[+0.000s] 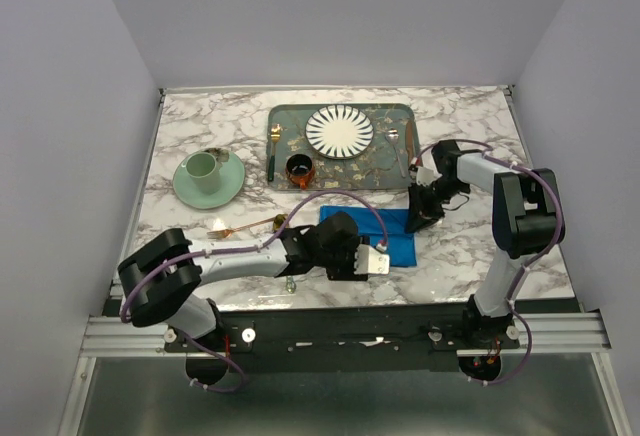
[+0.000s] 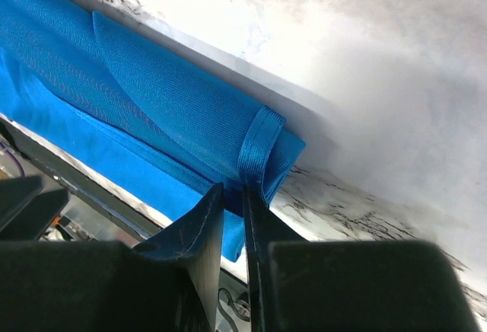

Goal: Fold the napkin into a case and place the utensils inside
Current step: Pick up the 2/3-rectangle-folded napkin from the center of the board.

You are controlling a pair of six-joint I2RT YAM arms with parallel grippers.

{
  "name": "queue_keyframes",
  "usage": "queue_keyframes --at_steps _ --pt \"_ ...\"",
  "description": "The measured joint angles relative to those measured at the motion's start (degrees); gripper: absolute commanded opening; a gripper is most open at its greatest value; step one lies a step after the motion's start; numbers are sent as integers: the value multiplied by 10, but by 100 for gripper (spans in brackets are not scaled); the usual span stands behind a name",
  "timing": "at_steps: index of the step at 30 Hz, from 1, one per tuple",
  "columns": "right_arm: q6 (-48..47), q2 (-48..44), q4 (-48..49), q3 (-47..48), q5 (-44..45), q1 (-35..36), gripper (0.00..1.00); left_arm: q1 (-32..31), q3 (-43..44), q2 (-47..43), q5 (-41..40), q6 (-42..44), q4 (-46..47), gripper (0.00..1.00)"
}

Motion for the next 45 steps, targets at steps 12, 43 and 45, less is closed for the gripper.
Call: queue_keyframes --at_steps 12,43,45 --pt "-9 0 -5 5 13 14 23 -75 -38 76 -133 123 102 52" --pt "-54 -7 -10 9 24 37 20 -3 140 118 37 37 -113 7" --pt "-54 -7 -10 9 24 37 20 10 162 122 50 34 -125 29"
